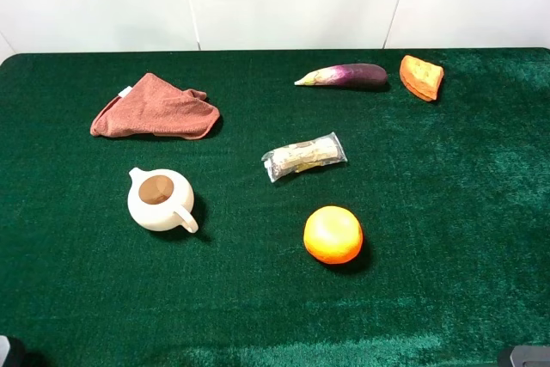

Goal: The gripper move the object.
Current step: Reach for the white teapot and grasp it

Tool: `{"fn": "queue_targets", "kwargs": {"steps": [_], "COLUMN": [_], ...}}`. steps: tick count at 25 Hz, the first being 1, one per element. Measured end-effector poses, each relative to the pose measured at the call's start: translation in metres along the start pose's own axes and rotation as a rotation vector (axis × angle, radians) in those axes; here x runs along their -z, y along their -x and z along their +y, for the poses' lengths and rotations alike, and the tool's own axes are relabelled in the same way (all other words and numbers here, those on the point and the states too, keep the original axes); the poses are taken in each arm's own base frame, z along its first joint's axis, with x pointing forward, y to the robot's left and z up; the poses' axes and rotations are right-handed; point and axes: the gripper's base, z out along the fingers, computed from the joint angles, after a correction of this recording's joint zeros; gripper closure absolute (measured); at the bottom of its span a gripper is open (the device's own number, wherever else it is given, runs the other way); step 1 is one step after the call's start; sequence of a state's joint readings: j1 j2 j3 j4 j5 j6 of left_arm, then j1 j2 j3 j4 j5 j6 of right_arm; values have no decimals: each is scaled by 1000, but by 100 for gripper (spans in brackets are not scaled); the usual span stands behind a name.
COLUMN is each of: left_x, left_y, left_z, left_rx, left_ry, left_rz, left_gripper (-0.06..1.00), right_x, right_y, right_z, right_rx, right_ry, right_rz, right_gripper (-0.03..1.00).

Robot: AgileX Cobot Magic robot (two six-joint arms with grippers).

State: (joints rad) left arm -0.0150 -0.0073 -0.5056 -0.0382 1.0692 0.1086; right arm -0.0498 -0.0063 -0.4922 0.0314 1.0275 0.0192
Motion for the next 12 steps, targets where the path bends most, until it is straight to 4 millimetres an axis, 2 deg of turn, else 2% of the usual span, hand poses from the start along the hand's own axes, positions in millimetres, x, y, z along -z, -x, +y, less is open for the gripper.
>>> {"fn": "queue_targets", "kwargs": {"steps": [4, 12], "left_x": [3, -12], "left_y": [4, 37], "left_z": [0, 3], "left_rx": [0, 18], "left_ry": [0, -28], "left_rz": [0, 167], "left_gripper": [-5, -5], "right_x": [0, 0], "right_y": [0, 0], "right_z": [0, 0], "right_rx": [0, 0], "right_ry": [0, 0], "right_rz": [0, 0], "right_gripper": [28, 28]}}
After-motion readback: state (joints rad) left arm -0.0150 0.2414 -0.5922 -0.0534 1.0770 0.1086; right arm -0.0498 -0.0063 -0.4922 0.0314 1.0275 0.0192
